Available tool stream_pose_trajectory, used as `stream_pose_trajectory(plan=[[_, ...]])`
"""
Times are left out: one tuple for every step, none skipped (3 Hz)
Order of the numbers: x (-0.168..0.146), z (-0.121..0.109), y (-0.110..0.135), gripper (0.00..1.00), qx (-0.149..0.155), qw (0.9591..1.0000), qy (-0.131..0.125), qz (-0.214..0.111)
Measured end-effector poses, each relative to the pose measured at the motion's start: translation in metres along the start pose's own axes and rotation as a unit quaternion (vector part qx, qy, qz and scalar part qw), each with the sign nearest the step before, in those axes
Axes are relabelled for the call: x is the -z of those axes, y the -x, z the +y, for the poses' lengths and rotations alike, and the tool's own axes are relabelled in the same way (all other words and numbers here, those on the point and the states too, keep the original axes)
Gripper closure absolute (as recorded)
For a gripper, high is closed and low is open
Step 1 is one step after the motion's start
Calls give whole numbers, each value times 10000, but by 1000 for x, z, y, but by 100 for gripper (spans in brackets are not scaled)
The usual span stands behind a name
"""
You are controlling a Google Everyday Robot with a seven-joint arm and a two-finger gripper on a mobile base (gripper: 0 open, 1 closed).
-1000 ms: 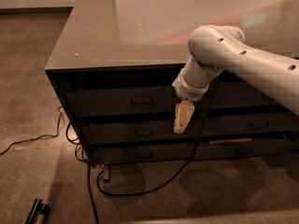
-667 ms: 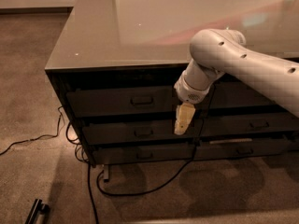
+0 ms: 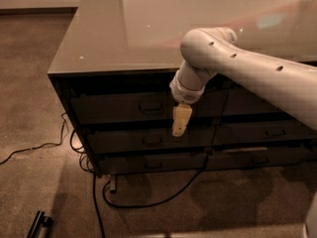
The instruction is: Open top drawer
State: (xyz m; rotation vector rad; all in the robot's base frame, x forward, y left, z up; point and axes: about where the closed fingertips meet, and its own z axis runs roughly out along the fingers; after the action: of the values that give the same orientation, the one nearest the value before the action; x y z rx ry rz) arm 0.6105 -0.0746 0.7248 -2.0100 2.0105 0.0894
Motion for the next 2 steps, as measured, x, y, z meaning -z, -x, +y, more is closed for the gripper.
stream_pose_trajectory(plan=[[-9, -13, 16, 0, 240, 9995, -66, 200], [-26, -24, 15, 0, 271, 9988, -13, 419]])
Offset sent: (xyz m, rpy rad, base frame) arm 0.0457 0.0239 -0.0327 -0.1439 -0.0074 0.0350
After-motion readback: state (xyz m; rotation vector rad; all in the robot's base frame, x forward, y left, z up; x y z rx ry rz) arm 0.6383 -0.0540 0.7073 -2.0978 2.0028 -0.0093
